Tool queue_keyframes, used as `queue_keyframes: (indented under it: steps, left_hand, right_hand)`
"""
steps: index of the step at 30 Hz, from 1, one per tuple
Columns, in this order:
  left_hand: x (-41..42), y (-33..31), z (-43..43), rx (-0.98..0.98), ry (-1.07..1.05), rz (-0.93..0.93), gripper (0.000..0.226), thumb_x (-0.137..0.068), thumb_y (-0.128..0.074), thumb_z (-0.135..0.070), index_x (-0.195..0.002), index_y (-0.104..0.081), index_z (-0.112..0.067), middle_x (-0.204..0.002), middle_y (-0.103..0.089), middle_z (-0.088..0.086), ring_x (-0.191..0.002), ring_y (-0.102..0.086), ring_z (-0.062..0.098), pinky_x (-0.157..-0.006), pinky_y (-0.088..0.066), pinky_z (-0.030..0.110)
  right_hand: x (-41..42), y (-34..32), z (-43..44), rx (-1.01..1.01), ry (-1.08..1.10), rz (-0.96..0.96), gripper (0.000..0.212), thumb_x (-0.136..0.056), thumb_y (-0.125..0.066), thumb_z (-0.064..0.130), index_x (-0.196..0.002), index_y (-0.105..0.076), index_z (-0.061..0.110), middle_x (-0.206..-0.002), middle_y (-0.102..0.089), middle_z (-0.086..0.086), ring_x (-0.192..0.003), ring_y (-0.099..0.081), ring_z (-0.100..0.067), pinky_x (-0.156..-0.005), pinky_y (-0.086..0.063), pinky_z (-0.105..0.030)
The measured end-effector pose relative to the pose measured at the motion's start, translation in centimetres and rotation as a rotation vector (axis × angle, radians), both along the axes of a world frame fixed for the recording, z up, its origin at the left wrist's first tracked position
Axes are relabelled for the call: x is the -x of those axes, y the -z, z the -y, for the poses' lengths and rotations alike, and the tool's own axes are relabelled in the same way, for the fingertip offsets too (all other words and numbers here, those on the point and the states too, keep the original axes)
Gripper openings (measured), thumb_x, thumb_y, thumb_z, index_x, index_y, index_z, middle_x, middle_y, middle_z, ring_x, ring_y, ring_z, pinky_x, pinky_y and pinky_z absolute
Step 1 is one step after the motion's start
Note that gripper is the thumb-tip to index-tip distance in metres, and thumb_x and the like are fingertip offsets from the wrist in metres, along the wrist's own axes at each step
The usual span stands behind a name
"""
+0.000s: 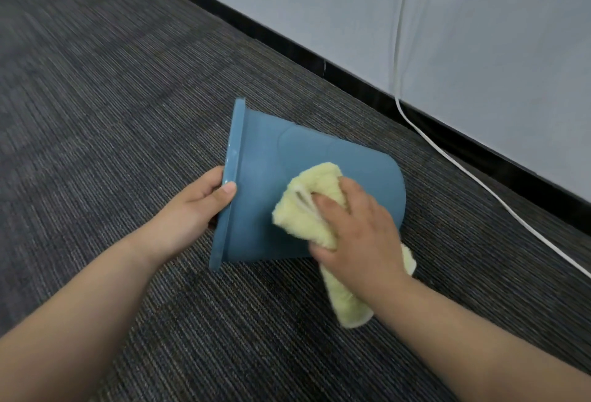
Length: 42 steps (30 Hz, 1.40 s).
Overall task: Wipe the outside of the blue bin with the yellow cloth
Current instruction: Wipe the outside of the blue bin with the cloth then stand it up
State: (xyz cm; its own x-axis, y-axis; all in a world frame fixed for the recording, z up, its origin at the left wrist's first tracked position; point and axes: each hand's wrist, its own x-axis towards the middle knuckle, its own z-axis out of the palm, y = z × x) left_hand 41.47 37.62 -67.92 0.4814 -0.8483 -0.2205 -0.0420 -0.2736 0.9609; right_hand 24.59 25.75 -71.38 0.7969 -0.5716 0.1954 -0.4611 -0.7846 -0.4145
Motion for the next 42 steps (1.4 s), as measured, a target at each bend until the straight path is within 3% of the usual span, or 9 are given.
queue_keyframes:
  steps: [5, 12, 15, 20, 26, 33, 35, 38, 42]
  left_hand:
    - [0.2, -0.1, 0.3, -0.012, 0.019, 0.005, 0.022, -0.088, -0.035, -0.020, -0.096, -0.054, -0.028, -0.076, -0.069, -0.014, -0.066, -0.062, -0.007, -0.053, -0.046, 0.009]
    - [0.1, -0.1, 0.2, -0.016, 0.001, 0.040, 0.022, -0.089, -0.034, -0.018, -0.100, -0.052, -0.025, -0.086, -0.060, -0.005, -0.061, -0.059, -0.010, -0.051, -0.045, 0.008]
    - [-0.2, 0.0, 0.0, -0.035, -0.013, 0.028, 0.022, -0.089, -0.034, -0.020, -0.101, -0.051, -0.025, -0.086, -0.060, -0.006, -0.061, -0.059, -0.010, -0.051, -0.046, 0.009]
    - [-0.4, 0.2, 0.0, -0.059, 0.002, 0.050, 0.019, -0.089, -0.035, -0.023, -0.096, -0.052, -0.030, -0.087, -0.061, -0.008, -0.064, -0.060, -0.009, -0.050, -0.046, 0.010]
    - [-0.3, 0.0, 0.1, -0.075, 0.004, 0.051, 0.025, -0.090, -0.034, -0.023, -0.109, -0.050, -0.025, -0.089, -0.061, -0.007, -0.064, -0.060, -0.009, -0.051, -0.046, 0.010]
    - [0.2, -0.4, 0.5, -0.070, 0.015, 0.031, 0.020, -0.089, -0.035, -0.025, -0.098, -0.052, -0.028, -0.086, -0.062, -0.007, -0.069, -0.060, -0.001, -0.056, -0.048, 0.015]
    - [0.3, -0.5, 0.6, -0.062, 0.021, 0.036, 0.019, -0.089, -0.035, -0.022, -0.096, -0.052, -0.027, -0.084, -0.061, -0.008, -0.066, -0.060, -0.005, -0.053, -0.047, 0.012]
    - [0.3, -0.7, 0.6, -0.056, 0.055, 0.046, 0.019, -0.089, -0.035, -0.021, -0.096, -0.051, -0.027, -0.086, -0.061, -0.007, -0.063, -0.060, -0.010, -0.051, -0.046, 0.009]
    - [0.3, -0.8, 0.7, -0.049, 0.077, 0.045, 0.019, -0.087, -0.037, -0.025, -0.097, -0.052, -0.030, -0.082, -0.065, -0.013, -0.067, -0.062, -0.009, -0.052, -0.046, 0.010]
  right_hand:
    - [1.8, 0.8, 3.1, -0.103, 0.324, -0.021, 0.054, -0.074, -0.065, 0.029, -0.122, -0.048, 0.012, -0.132, -0.040, -0.018, -0.109, -0.046, -0.037, -0.082, -0.039, -0.039]
    - [1.9, 1.0, 0.4, 0.025, 0.018, -0.032, 0.063, -0.047, -0.084, 0.020, -0.104, -0.062, 0.006, -0.114, -0.055, -0.033, -0.087, -0.060, -0.047, -0.069, -0.050, -0.052]
    - [3.5, 2.2, 3.2, -0.057, 0.206, -0.071, 0.060, -0.066, -0.074, 0.022, -0.120, -0.052, 0.009, -0.131, -0.041, -0.026, -0.109, -0.048, -0.041, -0.083, -0.042, -0.044]
    - [4.1, 3.0, 4.2, -0.203, 0.465, 0.004, 0.053, -0.075, -0.061, 0.024, -0.124, -0.045, 0.014, -0.134, -0.034, -0.014, -0.106, -0.046, -0.034, -0.074, -0.036, -0.032]
    - [1.8, 1.9, 1.4, -0.147, 0.182, 0.058, 0.056, -0.068, -0.066, 0.027, -0.122, -0.050, 0.019, -0.137, -0.035, -0.012, -0.109, -0.047, -0.032, -0.081, -0.041, -0.035]
    - [0.8, 0.3, 2.6, -0.161, 0.332, 0.040, 0.049, -0.074, -0.062, 0.029, -0.120, -0.049, 0.019, -0.137, -0.033, -0.010, -0.109, -0.044, -0.029, -0.077, -0.037, -0.033]
    - [0.1, -0.4, 0.5, -0.143, 0.193, 0.056, 0.056, -0.069, -0.068, 0.027, -0.121, -0.050, 0.020, -0.139, -0.033, -0.015, -0.112, -0.044, -0.033, -0.087, -0.038, -0.037]
    - [-0.6, -1.3, -1.3, -0.061, -0.018, 0.078, 0.058, -0.051, -0.081, 0.018, -0.106, -0.063, 0.014, -0.123, -0.052, -0.025, -0.094, -0.057, -0.042, -0.077, -0.047, -0.047]
    - [-1.7, -2.1, 0.3, -0.097, 0.077, 0.104, 0.053, -0.068, -0.070, 0.024, -0.119, -0.054, 0.021, -0.138, -0.038, -0.012, -0.111, -0.044, -0.032, -0.090, -0.034, -0.039]
